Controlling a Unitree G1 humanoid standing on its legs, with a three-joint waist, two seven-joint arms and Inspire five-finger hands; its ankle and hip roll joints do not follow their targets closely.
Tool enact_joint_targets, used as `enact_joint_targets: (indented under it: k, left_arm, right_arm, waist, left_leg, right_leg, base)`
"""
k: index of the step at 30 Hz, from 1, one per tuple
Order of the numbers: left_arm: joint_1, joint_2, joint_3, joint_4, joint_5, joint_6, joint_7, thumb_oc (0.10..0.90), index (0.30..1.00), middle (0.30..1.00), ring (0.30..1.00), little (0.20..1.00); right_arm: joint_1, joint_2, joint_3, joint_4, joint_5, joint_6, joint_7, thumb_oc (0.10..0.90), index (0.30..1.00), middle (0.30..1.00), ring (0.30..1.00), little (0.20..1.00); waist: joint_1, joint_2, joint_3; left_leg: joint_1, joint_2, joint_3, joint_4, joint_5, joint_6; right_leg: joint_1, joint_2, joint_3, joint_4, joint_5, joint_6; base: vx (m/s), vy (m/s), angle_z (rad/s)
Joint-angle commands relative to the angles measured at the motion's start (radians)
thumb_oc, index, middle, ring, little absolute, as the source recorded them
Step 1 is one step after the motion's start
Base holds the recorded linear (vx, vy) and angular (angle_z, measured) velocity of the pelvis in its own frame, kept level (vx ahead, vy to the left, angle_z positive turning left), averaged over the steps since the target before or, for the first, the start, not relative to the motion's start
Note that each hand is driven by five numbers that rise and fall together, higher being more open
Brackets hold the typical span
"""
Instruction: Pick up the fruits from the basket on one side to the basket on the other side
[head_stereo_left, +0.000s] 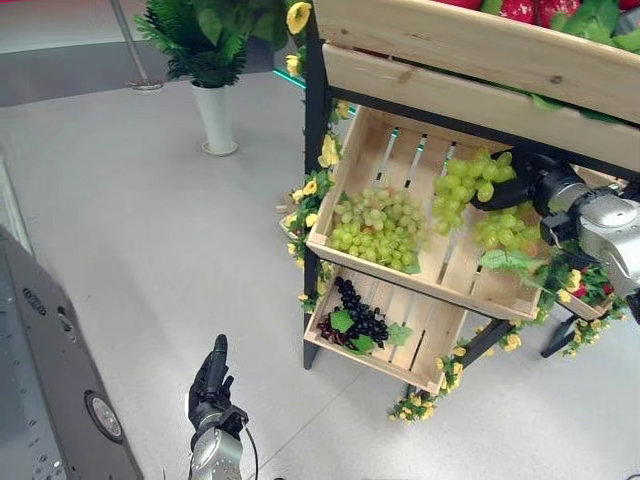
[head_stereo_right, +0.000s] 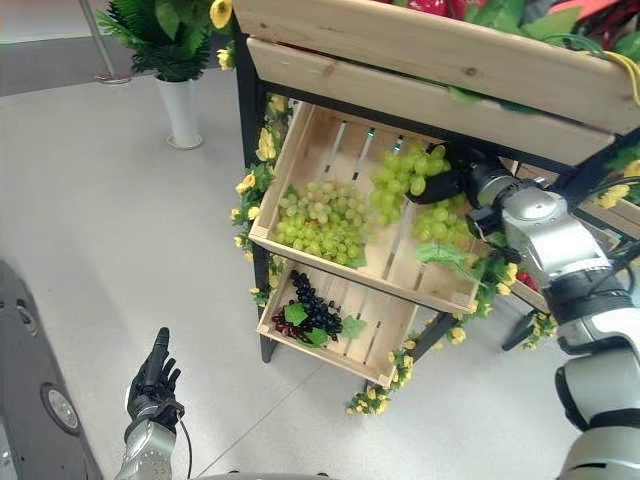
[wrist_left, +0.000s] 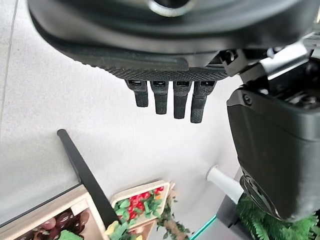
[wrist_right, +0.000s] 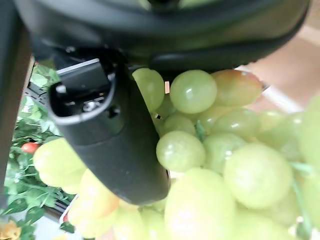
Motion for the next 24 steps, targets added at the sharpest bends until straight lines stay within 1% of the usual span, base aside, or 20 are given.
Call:
enact_joint_targets:
  k: [1, 4, 6, 11, 13, 14, 15, 20, 24]
  left_arm:
    - [-0.083, 0.049, -0.077, -0.06, 0.058, -0.059, -0.025, 0.8, 0.9, 0.9, 0.9, 0.9]
    - [-0.078, 0.048, -0.081, -0.058, 0.051, -0.06, -0.032, 0.8, 0.9, 0.9, 0.9, 0.9]
    - [-0.076, 0.044, -0.083, -0.052, 0.047, -0.065, -0.04, 0.8, 0.9, 0.9, 0.9, 0.9]
    - [-0.082, 0.035, -0.08, -0.04, 0.043, -0.075, -0.058, 0.8, 0.9, 0.9, 0.9, 0.9]
    - [-0.087, 0.034, -0.083, -0.039, 0.049, -0.083, -0.058, 0.8, 0.9, 0.9, 0.9, 0.9]
    - [-0.088, 0.035, -0.084, -0.041, 0.047, -0.083, -0.061, 0.8, 0.9, 0.9, 0.9, 0.9]
    - [-0.089, 0.037, -0.084, -0.044, 0.045, -0.085, -0.065, 0.8, 0.9, 0.9, 0.9, 0.9]
    - [-0.09, 0.04, -0.089, -0.047, 0.043, -0.087, -0.07, 0.8, 0.9, 0.9, 0.9, 0.9]
    - [-0.091, 0.04, -0.093, -0.048, 0.038, -0.091, -0.073, 0.8, 0.9, 0.9, 0.9, 0.9]
  right_arm:
    - [-0.309, -0.051, 0.015, 0.092, -0.039, -0.114, -0.142, 0.4, 0.3, 0.3, 0.3, 0.3]
    - [-0.335, -0.032, 0.041, 0.145, -0.084, -0.129, -0.157, 0.4, 0.3, 0.3, 0.3, 0.3]
    - [-0.339, -0.018, 0.051, 0.16, -0.098, -0.121, -0.151, 0.4, 0.3, 0.3, 0.3, 0.3]
    - [-0.326, 0.027, 0.078, 0.224, -0.134, -0.08, -0.077, 0.4, 0.3, 0.3, 0.3, 0.3]
    - [-0.324, 0.036, 0.081, 0.257, -0.141, -0.079, -0.048, 0.4, 0.3, 0.3, 0.3, 0.3]
    - [-0.323, 0.037, 0.081, 0.272, -0.144, -0.08, -0.039, 0.525, 0.488, 0.488, 0.488, 0.488]
    - [-0.322, 0.038, 0.082, 0.292, -0.152, -0.074, -0.027, 0.8, 0.9, 0.9, 0.9, 0.9]
    - [-0.326, 0.024, 0.087, 0.334, -0.174, -0.081, -0.018, 0.8, 0.9, 0.9, 0.9, 0.9]
    - [-0.325, 0.009, 0.087, 0.328, -0.184, -0.069, -0.004, 0.8, 0.9, 0.9, 0.9, 0.9]
  waist:
    - [0.031, -0.023, -0.041]
    - [0.044, -0.018, -0.041]
    - [0.049, -0.015, -0.04]
    - [0.064, -0.008, -0.032]
    - [0.067, -0.007, -0.031]
    - [0.068, -0.007, -0.031]
    - [0.07, -0.007, -0.03]
    - [0.066, -0.007, -0.029]
    - [0.058, -0.007, -0.028]
  left_leg:
    - [0.035, -0.008, -0.04, 0.002, -0.163, -0.025]
    - [0.035, -0.008, -0.047, 0.002, -0.159, -0.027]
    - [0.035, -0.008, -0.048, 0.002, -0.157, -0.029]
    - [0.04, -0.008, -0.053, 0.002, -0.154, -0.028]
    - [0.04, -0.008, -0.052, 0.002, -0.154, -0.027]
    - [0.04, -0.008, -0.052, 0.002, -0.153, -0.027]
    - [0.04, -0.007, -0.051, 0.002, -0.153, -0.027]
    - [0.038, -0.007, -0.048, 0.002, -0.15, -0.027]
    - [0.037, -0.007, -0.042, 0.002, -0.15, -0.026]
  right_leg:
    - [0.078, -0.05, -0.066, 0.007, -0.094, 0.03]
    - [0.082, -0.052, -0.076, 0.007, -0.096, 0.029]
    - [0.085, -0.053, -0.082, 0.007, -0.097, 0.028]
    - [0.094, -0.056, -0.094, 0.007, -0.097, 0.026]
    - [0.096, -0.057, -0.095, 0.007, -0.098, 0.025]
    - [0.096, -0.058, -0.097, 0.007, -0.098, 0.025]
    - [0.096, -0.058, -0.098, 0.007, -0.097, 0.025]
    - [0.092, -0.059, -0.093, 0.007, -0.093, 0.025]
    - [0.088, -0.058, -0.086, 0.007, -0.092, 0.025]
  base:
    - [0.0, 0.017, 0.1]
    - [0.0, 0.019, 0.14]
    - [0.0, 0.019, 0.11]
    - [-0.01, 0.008, 0.03]
    - [0.0, 0.003, 0.02]
    - [0.0, 0.0, 0.0]
    - [0.0, 0.0, 0.0]
    - [0.0, 0.0, 0.0]
    - [0.0, -0.002, -0.01]
